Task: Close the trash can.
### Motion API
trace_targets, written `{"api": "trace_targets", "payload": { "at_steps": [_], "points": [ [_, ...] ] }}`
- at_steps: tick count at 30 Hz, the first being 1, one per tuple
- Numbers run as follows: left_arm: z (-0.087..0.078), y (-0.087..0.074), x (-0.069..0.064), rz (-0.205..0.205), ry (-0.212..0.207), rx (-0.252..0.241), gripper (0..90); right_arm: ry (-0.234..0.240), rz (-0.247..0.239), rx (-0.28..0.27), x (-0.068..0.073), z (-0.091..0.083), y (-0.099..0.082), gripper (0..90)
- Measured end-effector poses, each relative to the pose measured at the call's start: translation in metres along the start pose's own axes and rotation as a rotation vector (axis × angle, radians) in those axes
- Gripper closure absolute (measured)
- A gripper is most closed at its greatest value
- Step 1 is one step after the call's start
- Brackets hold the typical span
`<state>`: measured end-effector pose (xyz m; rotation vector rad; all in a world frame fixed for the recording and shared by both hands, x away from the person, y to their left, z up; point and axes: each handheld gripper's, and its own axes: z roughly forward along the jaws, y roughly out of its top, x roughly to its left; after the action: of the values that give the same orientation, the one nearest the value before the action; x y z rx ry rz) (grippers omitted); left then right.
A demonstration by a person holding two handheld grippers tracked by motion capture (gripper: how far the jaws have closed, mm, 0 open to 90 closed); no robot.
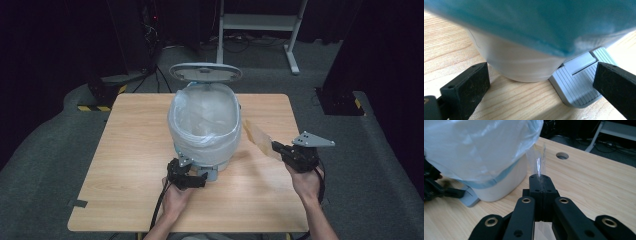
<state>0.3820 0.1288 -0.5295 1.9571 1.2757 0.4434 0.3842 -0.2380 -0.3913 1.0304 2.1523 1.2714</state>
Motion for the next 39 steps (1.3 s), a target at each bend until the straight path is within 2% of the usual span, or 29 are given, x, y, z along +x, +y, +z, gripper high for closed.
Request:
{"api": "trace_targets", "payload": {
  "at_steps": [16, 18, 19, 20, 23, 25, 36, 39],
  "points": [
    [0.000, 0.000, 0.001, -0.008, -0.006, 0.005, 0.7, 0.086, 0.017, -0.040, 0.000, -0.015, 0.025, 89.8],
    [0.000, 0.000, 0.001, -0.008, -0.006, 0.004, 0.7, 0.123, 0.021, -0.052, 0.003, -0.017, 0.029, 89.8],
    [0.000, 0.000, 0.001, -0.008, -0.006, 0.004, 0.8, 0.123, 0.021, -0.052, 0.003, -0.017, 0.029, 89.8],
    [0.000, 0.000, 0.001, -0.007, -0.005, 0.005, 0.7, 0.150, 0.020, -0.058, 0.005, -0.018, 0.032, 89.8],
    [0.000, 0.000, 0.001, -0.007, -0.006, 0.004, 0.8, 0.173, 0.018, -0.064, 0.007, -0.017, 0.036, 89.8],
    [0.000, 0.000, 0.001, -0.008, -0.006, 0.004, 0.7, 0.204, 0.009, -0.077, 0.011, -0.017, 0.044, 89.8],
    [0.000, 0.000, 0.001, -0.010, -0.005, 0.005, 0.8, 0.258, -0.040, -0.090, 0.025, -0.013, 0.072, 89.8],
    [0.000, 0.000, 0.001, -0.009, -0.005, 0.005, 0.7, 0.275, -0.053, -0.110, 0.030, -0.013, 0.082, 89.8]
  ]
}}
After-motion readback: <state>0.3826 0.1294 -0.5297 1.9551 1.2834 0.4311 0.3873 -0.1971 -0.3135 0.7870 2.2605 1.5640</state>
